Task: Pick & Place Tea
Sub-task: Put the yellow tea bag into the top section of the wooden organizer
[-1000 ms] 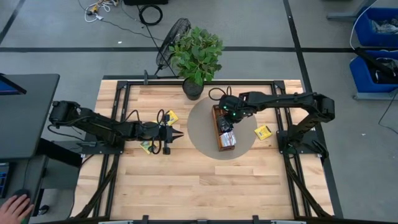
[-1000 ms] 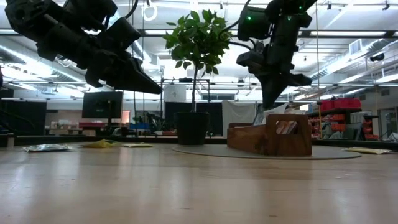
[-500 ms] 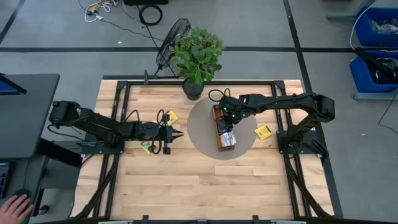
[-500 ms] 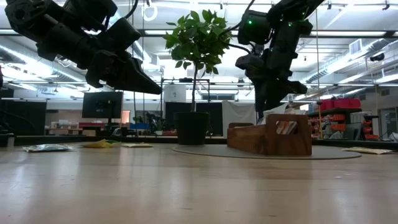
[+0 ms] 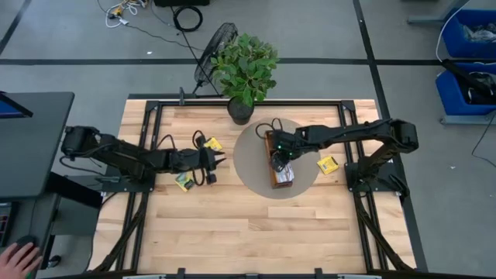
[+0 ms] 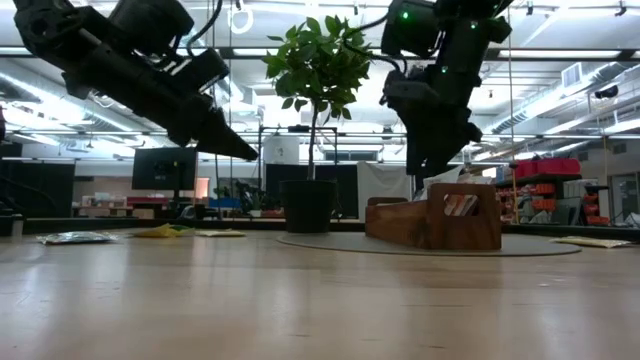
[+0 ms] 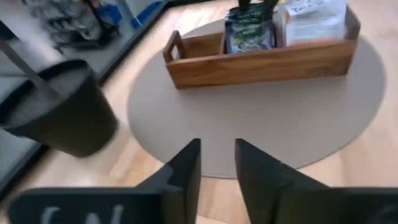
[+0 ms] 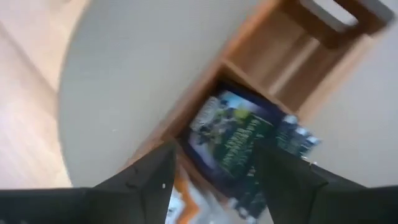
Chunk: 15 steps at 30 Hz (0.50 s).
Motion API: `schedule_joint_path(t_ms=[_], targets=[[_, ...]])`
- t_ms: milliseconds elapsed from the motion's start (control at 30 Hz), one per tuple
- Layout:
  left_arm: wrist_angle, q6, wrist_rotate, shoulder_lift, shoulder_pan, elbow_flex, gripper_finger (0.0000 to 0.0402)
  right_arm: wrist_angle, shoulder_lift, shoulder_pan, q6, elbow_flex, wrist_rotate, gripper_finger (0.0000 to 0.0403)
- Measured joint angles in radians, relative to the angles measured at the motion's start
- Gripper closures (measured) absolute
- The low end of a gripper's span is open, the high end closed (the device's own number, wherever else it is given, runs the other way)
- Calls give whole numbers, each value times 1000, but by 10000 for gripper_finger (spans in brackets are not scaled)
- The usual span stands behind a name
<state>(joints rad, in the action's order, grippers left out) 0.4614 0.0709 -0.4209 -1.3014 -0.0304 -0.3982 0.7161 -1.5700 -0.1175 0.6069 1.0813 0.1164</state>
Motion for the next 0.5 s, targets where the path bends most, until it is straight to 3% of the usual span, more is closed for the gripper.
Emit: schedule_joint_path(t_ms=[200,367,500], targets=[[-4,-41,227,0,54,0,241,-140,7,126,-163,0,73,192],[-1,-64,246,0,56,0,230,-330,51,216,-283,-36,59,218],[-6,-61,241,0,56,0,233,-475,125,258,-333,-128,109,241]])
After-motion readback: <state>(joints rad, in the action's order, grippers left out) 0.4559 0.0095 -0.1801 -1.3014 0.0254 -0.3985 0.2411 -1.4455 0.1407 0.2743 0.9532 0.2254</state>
